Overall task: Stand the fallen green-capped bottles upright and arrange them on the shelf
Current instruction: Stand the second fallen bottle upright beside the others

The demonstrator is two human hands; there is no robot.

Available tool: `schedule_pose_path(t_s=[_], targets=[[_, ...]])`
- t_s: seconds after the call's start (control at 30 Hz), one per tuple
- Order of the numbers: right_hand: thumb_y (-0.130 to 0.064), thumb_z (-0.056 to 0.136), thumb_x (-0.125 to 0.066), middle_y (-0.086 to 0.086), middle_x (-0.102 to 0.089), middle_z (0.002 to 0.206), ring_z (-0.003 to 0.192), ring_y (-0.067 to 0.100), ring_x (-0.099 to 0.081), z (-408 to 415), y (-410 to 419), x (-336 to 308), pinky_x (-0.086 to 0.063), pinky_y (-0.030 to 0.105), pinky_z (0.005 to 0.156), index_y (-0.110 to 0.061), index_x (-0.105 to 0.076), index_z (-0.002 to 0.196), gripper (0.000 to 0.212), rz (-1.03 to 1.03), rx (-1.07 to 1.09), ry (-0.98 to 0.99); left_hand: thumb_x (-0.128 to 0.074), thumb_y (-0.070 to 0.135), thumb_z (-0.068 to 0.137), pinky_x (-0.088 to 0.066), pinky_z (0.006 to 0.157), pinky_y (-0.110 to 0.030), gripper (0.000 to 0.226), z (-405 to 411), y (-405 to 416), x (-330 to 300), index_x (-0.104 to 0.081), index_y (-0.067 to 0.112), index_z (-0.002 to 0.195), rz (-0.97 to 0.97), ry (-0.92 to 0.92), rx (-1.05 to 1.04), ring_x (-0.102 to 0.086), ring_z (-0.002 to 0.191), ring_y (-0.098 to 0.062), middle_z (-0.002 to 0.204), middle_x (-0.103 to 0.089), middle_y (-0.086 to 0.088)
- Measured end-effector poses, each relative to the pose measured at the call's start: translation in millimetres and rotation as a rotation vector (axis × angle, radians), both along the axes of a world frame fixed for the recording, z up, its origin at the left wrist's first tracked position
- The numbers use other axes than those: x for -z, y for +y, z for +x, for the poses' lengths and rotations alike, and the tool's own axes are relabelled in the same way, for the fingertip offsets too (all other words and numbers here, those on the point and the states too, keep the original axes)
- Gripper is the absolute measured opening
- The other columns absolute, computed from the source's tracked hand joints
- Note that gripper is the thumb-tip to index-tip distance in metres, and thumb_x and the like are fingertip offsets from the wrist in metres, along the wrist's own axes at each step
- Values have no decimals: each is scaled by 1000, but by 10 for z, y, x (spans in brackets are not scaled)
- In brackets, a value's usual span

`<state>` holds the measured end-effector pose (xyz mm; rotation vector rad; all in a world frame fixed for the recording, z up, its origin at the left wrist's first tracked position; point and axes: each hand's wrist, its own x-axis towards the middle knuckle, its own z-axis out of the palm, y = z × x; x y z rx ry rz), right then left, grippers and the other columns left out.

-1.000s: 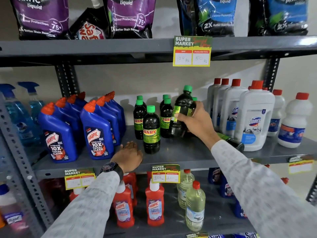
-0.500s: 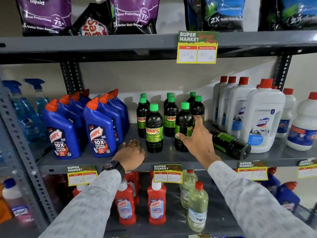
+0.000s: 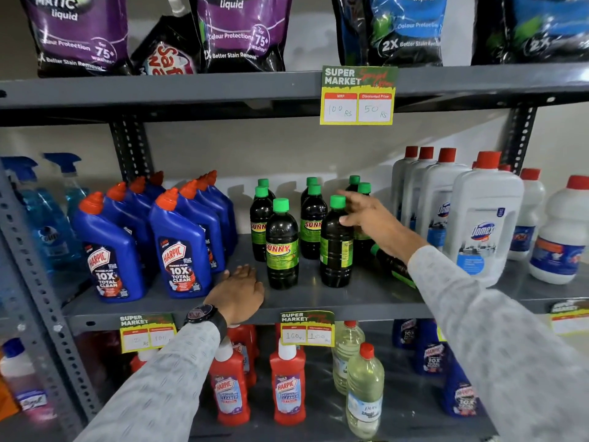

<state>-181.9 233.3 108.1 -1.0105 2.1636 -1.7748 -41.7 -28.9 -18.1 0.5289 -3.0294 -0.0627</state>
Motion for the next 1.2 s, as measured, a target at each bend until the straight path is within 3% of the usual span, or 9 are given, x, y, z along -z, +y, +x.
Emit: schedule_pose_path(t_s=[0.13,0.23,0.37,0.47,0.63,0.9,1.0,1.1,1.2], targets=[[8,90,-68,-4,-72,114,110,10,-65,-77,18,38,-43,45,115,-10,-64,132,46,74,41,67,-15,39,104,-8,127,-45,65,4,27,-8,-16,6,160,7,16,3,-10,157,-24,170,-12,-13],[-5,83,-83,0,-76,115,112,17,-70,-99,-9,101,-49,44,110,-9,-70,124,43,45,86,111,-7,44,97,-10,127,-47,74,-1,-4,8,-16,5,159,-28,-4,11,-11,157,-25,170,-12,-14],[-22,72,-95,-10,-75,103,97,6,-69,-71,-57,165,-53,27,89,-13,-73,114,49,34,167,184,-4,44,94,-11,126,-49,77,-20,-48,33,-15,5,159,-69,-21,22,-10,157,-27,170,-11,-15],[-30,79,-89,-6,-76,111,107,12,-70,-102,-58,186,-53,34,99,-16,-73,117,44,20,146,190,0,46,86,-11,126,-49,85,-18,-52,44,-16,5,159,-82,-30,22,-10,157,-27,169,-11,-15],[-2,93,-68,5,-76,121,118,23,-69,-182,-19,259,-47,52,112,-14,-71,124,34,-37,32,26,-12,38,102,-13,126,-47,67,-15,-3,37,-19,4,159,-57,15,0,-14,157,-25,169,-15,-14],[-29,69,-96,4,-72,114,105,19,-68,-123,-76,325,-55,32,92,-14,-65,118,59,-9,213,175,-1,43,91,-15,125,-50,81,-6,-28,41,-21,3,158,-121,-12,27,-14,157,-28,168,-16,-16],[-33,78,-88,-1,-73,120,115,18,-68,-146,-59,328,-53,42,105,-19,-66,123,53,-55,135,106,-3,41,92,-16,125,-49,79,6,-17,40,-20,2,158,-110,3,18,-15,156,-28,168,-17,-16],[-16,86,-74,-2,-75,122,121,21,-68,-179,-39,382,-48,54,111,-30,-71,116,34,-111,31,40,-11,40,101,-14,126,-47,69,13,19,18,-22,4,158,-64,37,5,-16,156,-25,168,-18,-15],[-5,90,-75,0,-75,119,116,21,-69,-179,-33,436,-50,54,109,-25,-69,120,37,-116,51,48,-20,38,106,-11,126,-44,62,30,52,-6,-23,6,158,-9,61,1,-16,156,-23,169,-18,-12]])
